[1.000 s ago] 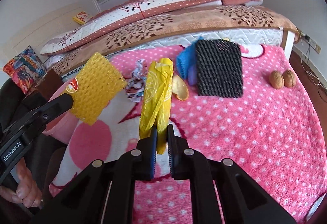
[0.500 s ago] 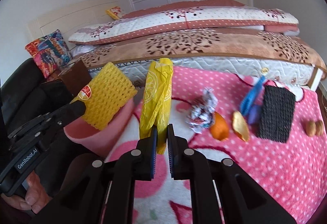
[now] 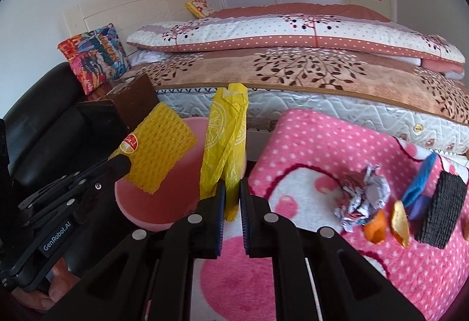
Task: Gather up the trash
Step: 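Carry yellow bag in right tool and yellow mesh in left tool over bucket, then open right gripper dropping yellow bag while left gripper drops yellow mesh into bucket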
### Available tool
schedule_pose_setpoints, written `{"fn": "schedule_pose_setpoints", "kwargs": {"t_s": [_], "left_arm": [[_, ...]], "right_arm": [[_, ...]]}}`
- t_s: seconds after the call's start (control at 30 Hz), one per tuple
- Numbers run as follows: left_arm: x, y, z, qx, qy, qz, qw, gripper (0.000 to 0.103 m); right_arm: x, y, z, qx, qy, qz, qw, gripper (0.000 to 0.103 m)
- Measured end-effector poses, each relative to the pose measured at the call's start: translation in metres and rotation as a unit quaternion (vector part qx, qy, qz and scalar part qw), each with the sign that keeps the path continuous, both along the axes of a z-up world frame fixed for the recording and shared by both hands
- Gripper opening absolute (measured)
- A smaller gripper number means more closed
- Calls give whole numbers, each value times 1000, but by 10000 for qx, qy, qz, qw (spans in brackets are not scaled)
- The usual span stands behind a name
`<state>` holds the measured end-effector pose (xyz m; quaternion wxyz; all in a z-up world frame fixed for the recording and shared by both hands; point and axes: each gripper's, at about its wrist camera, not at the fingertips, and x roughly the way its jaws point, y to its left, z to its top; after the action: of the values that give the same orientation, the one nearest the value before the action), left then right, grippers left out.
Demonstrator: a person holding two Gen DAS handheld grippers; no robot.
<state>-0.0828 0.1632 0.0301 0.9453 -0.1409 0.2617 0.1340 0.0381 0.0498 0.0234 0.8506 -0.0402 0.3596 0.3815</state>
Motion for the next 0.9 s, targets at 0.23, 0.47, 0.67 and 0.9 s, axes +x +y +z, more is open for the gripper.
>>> {"fn": "schedule_pose_setpoints", "kwargs": {"t_s": [0.23,0.47,0.67,0.9], "left_arm": [[-1,23,-9,-105,119,300,9994,9],[-2,37,-20,-216,247,530,9981,9],[0,46,-26,-323,332,672,9967,9],[2,51,-32,-412,487,769,9950,15]], "right_arm": [[4,35,-5,-94,89,284,9995,9],[10,60,-15,-198,249,474,9984,10],[12,70,-25,-270,346,538,9976,10],[14,73,-32,-309,421,560,9971,10]]}}
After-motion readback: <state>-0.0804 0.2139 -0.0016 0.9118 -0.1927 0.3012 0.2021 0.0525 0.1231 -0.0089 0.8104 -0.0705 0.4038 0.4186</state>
